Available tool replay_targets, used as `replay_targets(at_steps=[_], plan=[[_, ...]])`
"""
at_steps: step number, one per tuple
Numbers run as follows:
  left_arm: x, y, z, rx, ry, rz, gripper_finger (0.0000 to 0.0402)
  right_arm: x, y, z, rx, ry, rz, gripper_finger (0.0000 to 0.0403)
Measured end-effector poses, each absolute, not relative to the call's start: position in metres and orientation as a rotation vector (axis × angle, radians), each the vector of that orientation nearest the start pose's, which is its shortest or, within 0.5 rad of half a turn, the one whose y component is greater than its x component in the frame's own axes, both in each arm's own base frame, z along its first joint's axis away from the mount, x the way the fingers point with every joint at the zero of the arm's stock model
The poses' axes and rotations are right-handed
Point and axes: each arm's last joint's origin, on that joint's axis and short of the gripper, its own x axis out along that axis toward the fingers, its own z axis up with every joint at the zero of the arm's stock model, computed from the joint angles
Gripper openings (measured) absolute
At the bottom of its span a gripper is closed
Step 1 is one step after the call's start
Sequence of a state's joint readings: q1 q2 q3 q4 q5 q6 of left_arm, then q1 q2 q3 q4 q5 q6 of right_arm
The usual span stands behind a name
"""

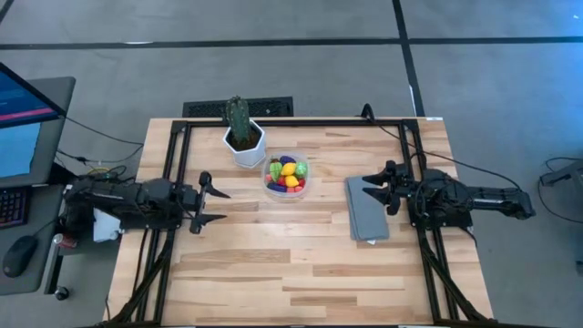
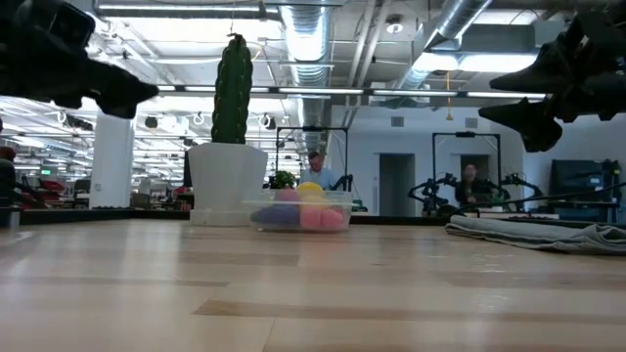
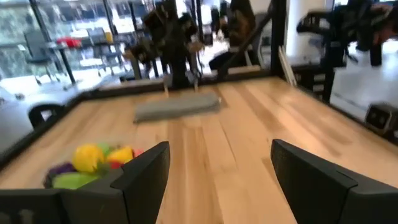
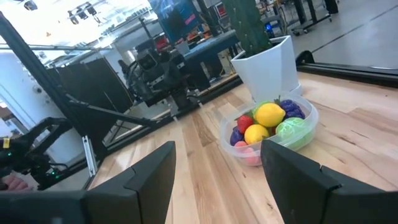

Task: Pick and placing Produce into tupperware
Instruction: Return to Home Position

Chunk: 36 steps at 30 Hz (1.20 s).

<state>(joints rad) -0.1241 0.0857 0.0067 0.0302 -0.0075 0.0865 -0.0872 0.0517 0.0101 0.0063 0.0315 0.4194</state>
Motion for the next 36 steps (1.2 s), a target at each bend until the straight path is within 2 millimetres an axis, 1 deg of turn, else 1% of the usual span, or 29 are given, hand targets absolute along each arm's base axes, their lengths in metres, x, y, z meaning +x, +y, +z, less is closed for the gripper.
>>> replay_targets(at_steps=[7, 15, 22, 25, 29, 32, 36], plan=[[0.108, -0.014, 0.152, 0.019, 0.159, -0.120, 0.0272, 0.100, -0.009, 0.163, 0.420, 0.013, -0.117, 0.0260], [0.108, -0.013, 0.152, -0.128, 0.175, -0.094, 0.0272, 0.100, -0.010, 0.163, 0.420, 0.012, -0.120, 0.0260], [0.108, -0.013, 0.152, -0.104, 0.169, -0.096, 0.0272, 0.100, -0.010, 0.163, 0.420, 0.012, -0.120, 0.0260], [0.109, -0.013, 0.156, -0.110, 0.130, -0.089, 0.0272, 0.100, -0.010, 0.163, 0.420, 0.012, -0.120, 0.0260], [0.109, -0.012, 0.163, -0.003, 0.053, -0.062, 0.0272, 0.100, -0.010, 0.164, 0.385, 0.012, -0.125, 0.0260], [0.110, -0.011, 0.170, 0.114, -0.023, -0.006, 0.0272, 0.100, -0.009, 0.164, 0.301, 0.010, -0.116, 0.0260], [0.109, -0.011, 0.177, 0.251, -0.097, 0.006, 0.0272, 0.100, -0.006, 0.171, 0.185, -0.052, -0.078, 0.0260]])
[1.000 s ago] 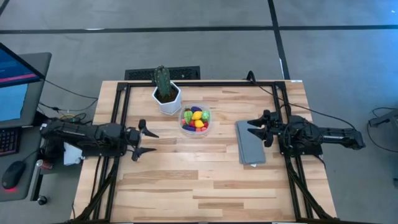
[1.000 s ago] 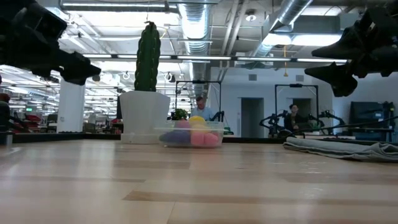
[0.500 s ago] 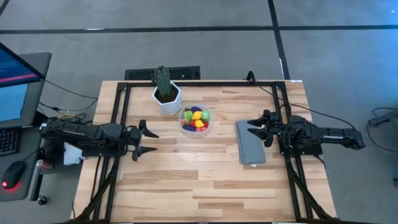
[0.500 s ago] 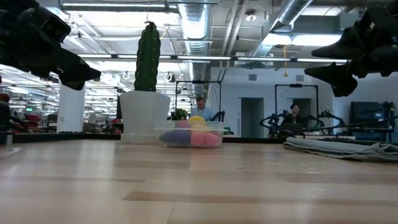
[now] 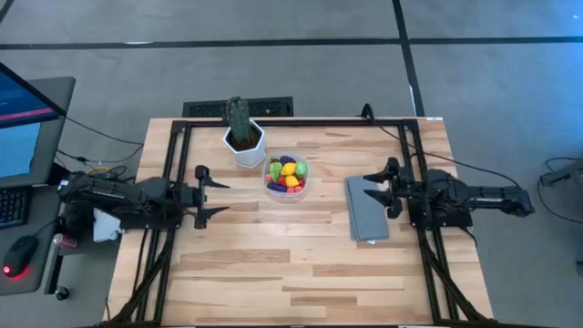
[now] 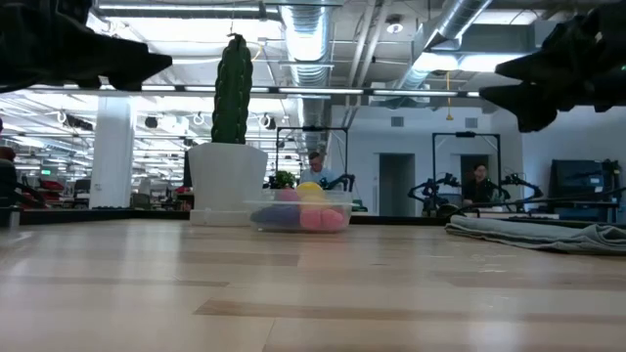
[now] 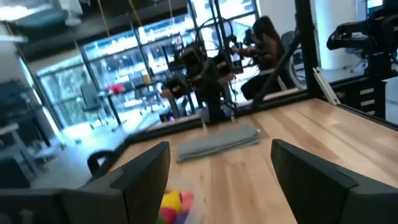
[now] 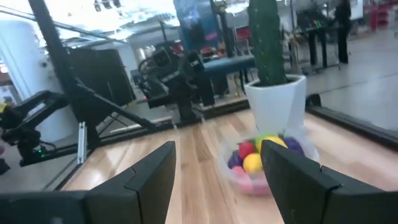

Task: Pick and placing Produce into tupperware
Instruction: Return to Home Position

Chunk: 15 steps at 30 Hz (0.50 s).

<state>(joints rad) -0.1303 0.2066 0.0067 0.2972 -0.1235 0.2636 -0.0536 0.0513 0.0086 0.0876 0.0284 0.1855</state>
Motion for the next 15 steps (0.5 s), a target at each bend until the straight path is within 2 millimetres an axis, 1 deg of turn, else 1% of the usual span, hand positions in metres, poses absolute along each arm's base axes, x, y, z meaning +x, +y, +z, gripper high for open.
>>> replay_targets(at_steps=[4, 11, 15], plan=[[0.1091, -0.0108, 0.1778, 0.264, -0.103, 0.004, 0.0272, 0.1001, -0.0048, 0.1713, 0.168, -0.055, -0.063, 0.0260], [0.1093, -0.0111, 0.1764, 0.249, -0.090, -0.006, 0.0272, 0.1003, -0.0048, 0.1674, 0.208, -0.016, -0.066, 0.0260], [0.1096, -0.0110, 0.1701, 0.219, -0.025, -0.010, 0.0272, 0.1003, -0.0048, 0.1674, 0.209, -0.016, -0.066, 0.0260]])
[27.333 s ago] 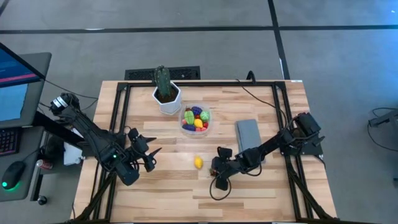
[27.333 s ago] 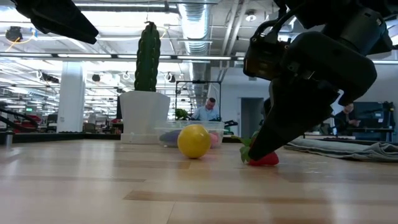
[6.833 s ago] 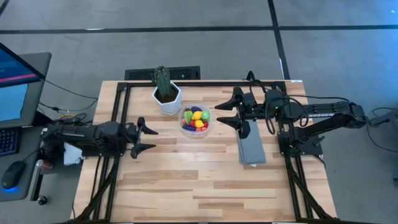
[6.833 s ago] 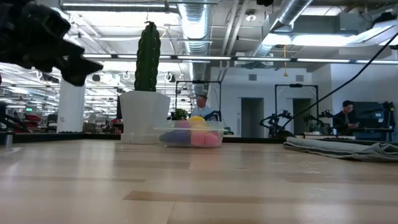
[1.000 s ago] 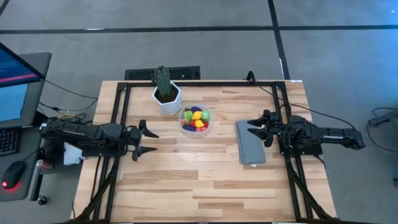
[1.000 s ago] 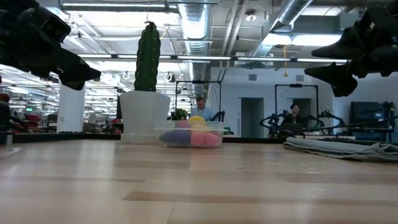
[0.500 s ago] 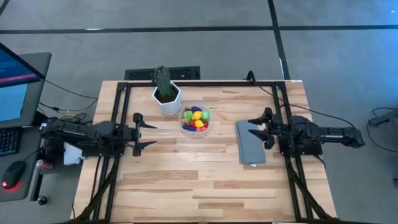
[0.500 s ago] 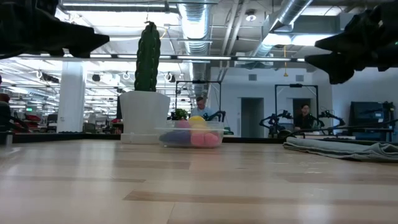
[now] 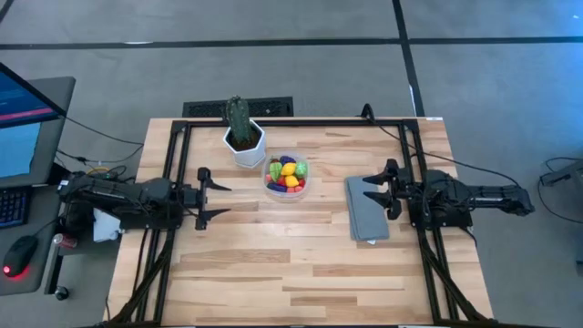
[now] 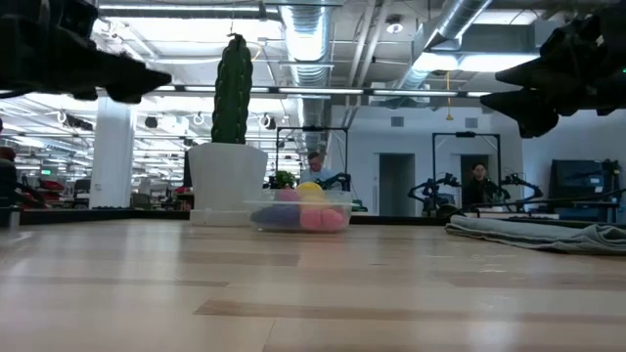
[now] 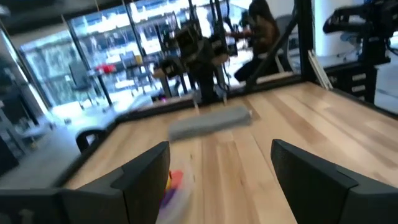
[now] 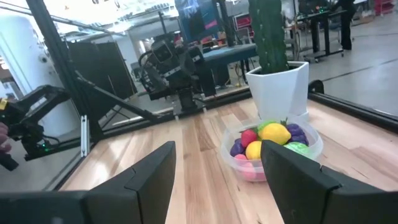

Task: Pick and placing Produce into tupperware
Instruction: Return to Home Position

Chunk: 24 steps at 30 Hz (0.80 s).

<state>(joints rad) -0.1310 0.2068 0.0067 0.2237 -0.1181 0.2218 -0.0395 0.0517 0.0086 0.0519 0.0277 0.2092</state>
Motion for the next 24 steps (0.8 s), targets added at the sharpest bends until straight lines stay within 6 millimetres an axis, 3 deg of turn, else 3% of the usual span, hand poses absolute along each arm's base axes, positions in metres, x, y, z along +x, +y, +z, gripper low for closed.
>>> replay_targets(at_steps=[9, 24], plan=[[0.109, -0.011, 0.153, 0.087, 0.150, -0.031, 0.0272, 0.100, -0.005, 0.167, 0.211, -0.016, -0.066, 0.0260], [0.108, -0.013, 0.152, 0.084, 0.156, -0.079, 0.0272, 0.100, -0.005, 0.168, 0.211, -0.016, -0.066, 0.0260]])
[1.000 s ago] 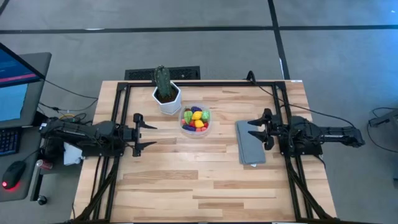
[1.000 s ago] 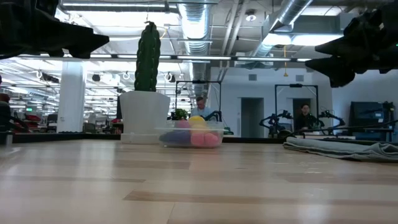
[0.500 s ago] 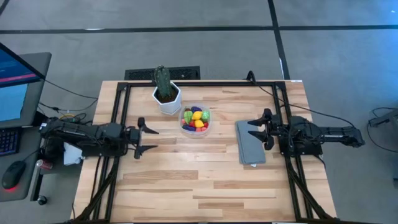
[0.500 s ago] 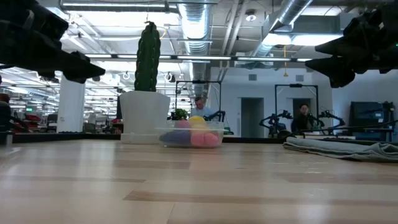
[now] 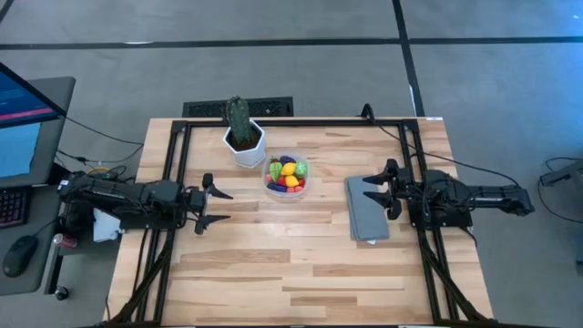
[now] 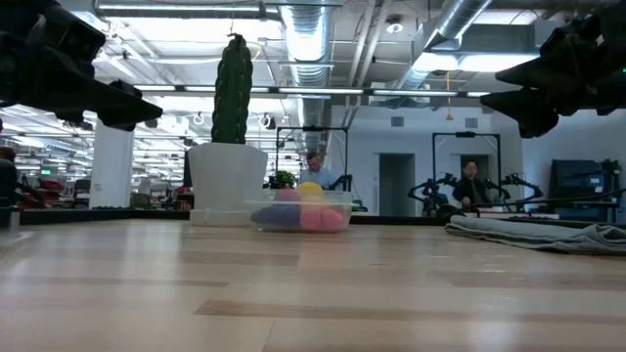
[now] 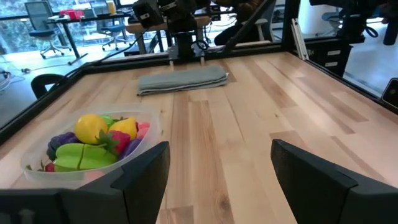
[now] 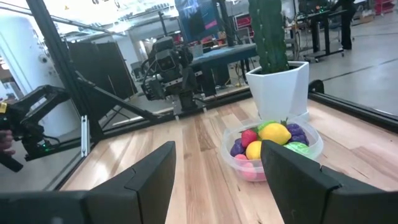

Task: Pick and placing Produce into tupperware
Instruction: Return to Home Position

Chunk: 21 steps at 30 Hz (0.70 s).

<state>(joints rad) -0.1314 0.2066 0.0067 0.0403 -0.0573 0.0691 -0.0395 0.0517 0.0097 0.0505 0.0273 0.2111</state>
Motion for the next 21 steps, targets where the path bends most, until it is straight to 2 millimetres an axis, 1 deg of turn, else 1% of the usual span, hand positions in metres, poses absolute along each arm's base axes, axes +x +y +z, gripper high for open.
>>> replay_targets(at_steps=[21], plan=[[0.1084, -0.0126, 0.1524, 0.119, 0.155, -0.081, 0.0272, 0.1002, -0.0047, 0.1676, 0.210, -0.016, -0.065, 0.0260]])
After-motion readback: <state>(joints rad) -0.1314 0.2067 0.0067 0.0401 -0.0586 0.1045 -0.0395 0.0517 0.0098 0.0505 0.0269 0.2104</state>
